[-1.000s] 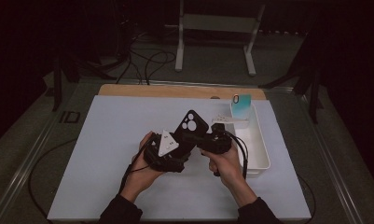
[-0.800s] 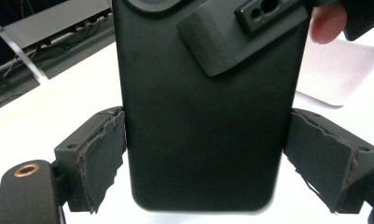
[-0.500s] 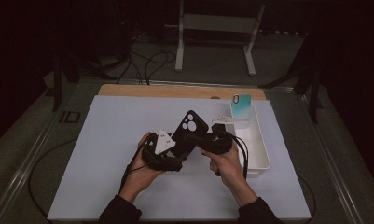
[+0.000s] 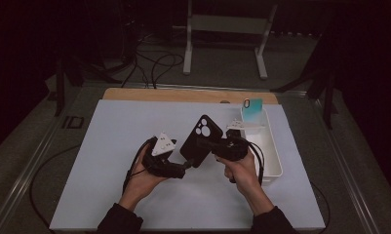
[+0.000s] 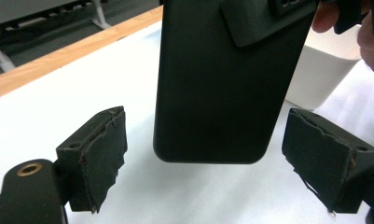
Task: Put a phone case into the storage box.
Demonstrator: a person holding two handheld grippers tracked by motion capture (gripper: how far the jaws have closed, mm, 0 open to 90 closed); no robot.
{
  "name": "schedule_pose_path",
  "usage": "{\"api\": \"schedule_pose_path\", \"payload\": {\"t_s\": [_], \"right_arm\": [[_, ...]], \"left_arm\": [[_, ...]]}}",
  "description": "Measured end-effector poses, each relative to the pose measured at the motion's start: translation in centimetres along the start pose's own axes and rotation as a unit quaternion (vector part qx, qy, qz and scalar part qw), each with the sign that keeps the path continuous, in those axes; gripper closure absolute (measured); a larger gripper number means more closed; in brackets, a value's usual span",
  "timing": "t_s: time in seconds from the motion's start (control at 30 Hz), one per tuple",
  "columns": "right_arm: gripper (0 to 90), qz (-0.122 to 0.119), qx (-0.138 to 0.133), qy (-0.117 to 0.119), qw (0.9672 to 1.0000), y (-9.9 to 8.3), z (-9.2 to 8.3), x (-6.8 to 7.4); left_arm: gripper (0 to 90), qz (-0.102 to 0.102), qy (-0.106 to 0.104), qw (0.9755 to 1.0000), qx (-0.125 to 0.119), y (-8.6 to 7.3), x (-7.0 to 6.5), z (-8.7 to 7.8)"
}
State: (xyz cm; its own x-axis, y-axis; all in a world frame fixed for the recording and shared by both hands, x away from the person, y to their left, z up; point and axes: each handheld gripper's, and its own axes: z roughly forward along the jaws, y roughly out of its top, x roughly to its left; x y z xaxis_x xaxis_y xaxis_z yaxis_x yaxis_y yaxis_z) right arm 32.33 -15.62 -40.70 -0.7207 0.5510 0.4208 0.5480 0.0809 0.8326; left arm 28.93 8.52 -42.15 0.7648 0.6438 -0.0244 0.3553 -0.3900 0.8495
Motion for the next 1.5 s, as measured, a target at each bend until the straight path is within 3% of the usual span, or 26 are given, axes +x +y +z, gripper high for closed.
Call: {"api": "schedule_pose_path", "payload": {"t_s": [0.2,0.5,0.67,1.03,1.3,1.4,1.5], "right_arm": [[86.7,-0.02,0.006,-0.003,0.9998,0.1,-0.3,0.2],[86.7,-0.06,0.015,0.018,0.9979,0.2,-0.6,0.9],[86.6,-0.083,0.019,0.036,0.9957,0.1,-0.9,1.3],[86.7,-0.097,0.021,0.09,0.991,0.1,-1.0,1.7],[86.7,-0.11,0.02,0.129,0.9853,0.2,-1.0,2.1],[86.6,-0.113,0.021,0.131,0.9848,0.2,-1.0,2.2],[86.7,-0.116,0.022,0.126,0.985,0.1,-1.1,1.9]], "left_arm": [[13.6,-0.002,-0.017,0.9999,0.001,-0.1,0.3,-0.3],[11.6,0.001,-0.043,0.999,0.007,-0.1,0.5,-0.3],[9.2,0.0,-0.062,0.9981,0.004,-0.1,0.4,-0.3],[7.0,0.001,-0.109,0.994,0.0,-0.1,0.3,-0.1],[26.2,0.011,-0.134,0.9909,-0.006,-0.3,0.1,-0.2],[28.6,0.01,-0.138,0.9902,-0.013,-0.4,0.2,-0.3],[41.9,0.007,-0.14,0.99,-0.019,-0.5,0.3,-0.5]]}}
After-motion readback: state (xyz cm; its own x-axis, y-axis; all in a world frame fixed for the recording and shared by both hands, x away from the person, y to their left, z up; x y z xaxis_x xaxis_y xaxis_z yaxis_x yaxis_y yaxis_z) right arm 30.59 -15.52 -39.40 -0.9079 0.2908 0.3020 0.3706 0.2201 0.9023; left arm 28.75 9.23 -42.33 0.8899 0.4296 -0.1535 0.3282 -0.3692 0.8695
